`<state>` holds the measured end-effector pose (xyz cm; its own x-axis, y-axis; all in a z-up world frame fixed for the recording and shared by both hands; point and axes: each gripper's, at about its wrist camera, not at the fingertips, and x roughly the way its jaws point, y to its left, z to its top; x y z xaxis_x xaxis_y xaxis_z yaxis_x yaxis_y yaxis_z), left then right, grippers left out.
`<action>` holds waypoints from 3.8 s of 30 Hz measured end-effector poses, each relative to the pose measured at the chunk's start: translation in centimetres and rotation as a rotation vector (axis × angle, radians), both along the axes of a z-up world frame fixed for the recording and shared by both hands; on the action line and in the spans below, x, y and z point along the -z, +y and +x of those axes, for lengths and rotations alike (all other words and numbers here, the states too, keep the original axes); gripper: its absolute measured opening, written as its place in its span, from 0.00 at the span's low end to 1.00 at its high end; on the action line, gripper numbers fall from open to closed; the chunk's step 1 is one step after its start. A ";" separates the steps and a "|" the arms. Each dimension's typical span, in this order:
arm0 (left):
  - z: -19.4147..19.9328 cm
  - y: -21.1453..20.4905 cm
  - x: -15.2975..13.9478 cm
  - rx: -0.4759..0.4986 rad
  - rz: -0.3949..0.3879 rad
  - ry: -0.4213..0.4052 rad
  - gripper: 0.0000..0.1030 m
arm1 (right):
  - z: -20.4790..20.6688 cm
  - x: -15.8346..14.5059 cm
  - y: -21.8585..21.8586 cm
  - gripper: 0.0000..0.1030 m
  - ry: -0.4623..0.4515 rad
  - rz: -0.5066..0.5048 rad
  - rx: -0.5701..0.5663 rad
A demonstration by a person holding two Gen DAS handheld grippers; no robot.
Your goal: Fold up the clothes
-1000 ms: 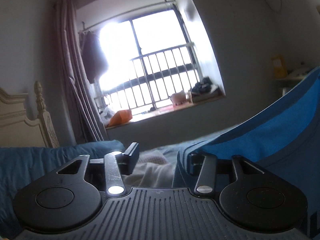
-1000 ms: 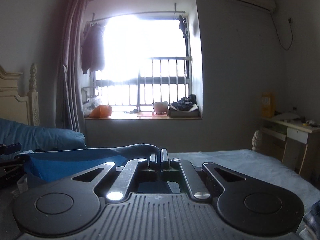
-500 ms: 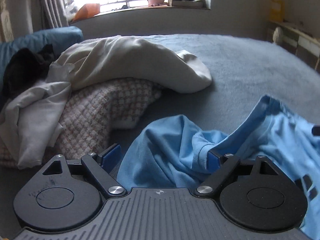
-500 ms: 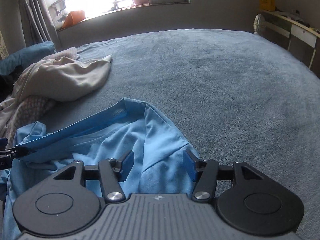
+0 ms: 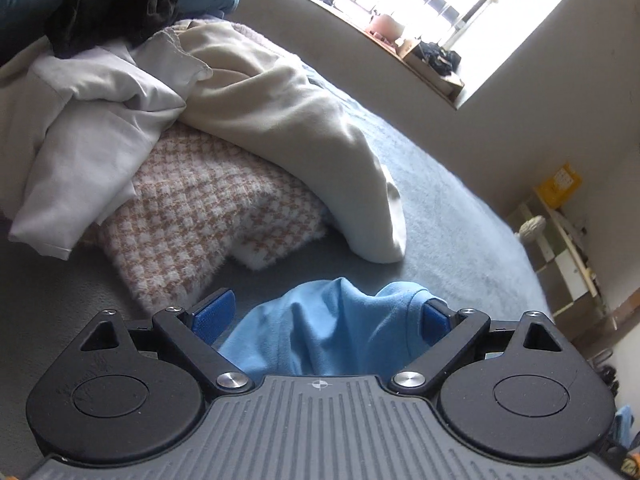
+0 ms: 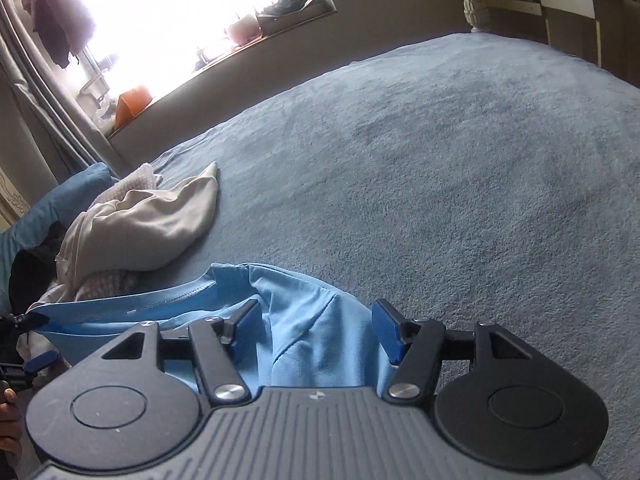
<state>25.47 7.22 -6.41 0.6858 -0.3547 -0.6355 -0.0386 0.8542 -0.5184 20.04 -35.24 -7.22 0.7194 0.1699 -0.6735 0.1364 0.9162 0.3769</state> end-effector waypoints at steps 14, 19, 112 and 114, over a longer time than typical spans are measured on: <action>-4.0 -4.3 -0.8 0.272 0.303 -0.056 0.92 | -1.9 -1.4 0.8 0.63 0.006 0.012 -0.044; -6.4 -2.5 -2.2 0.273 0.148 -0.083 0.92 | -3.9 -1.5 -0.4 0.63 0.021 0.066 -0.039; -24.2 -1.9 6.7 0.391 0.180 -0.004 0.53 | 0.4 -4.8 25.1 0.61 -0.208 -0.435 -0.946; -24.3 -1.7 6.8 0.389 0.139 0.001 0.53 | -0.3 -2.5 31.5 0.62 -0.181 -0.516 -1.065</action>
<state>1.21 5.54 -13.21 0.5165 -0.4979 -0.6967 0.3007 0.8672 -0.3969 19.72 -3.70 -4.76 0.4727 0.4773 -0.7408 -0.7996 0.5857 -0.1328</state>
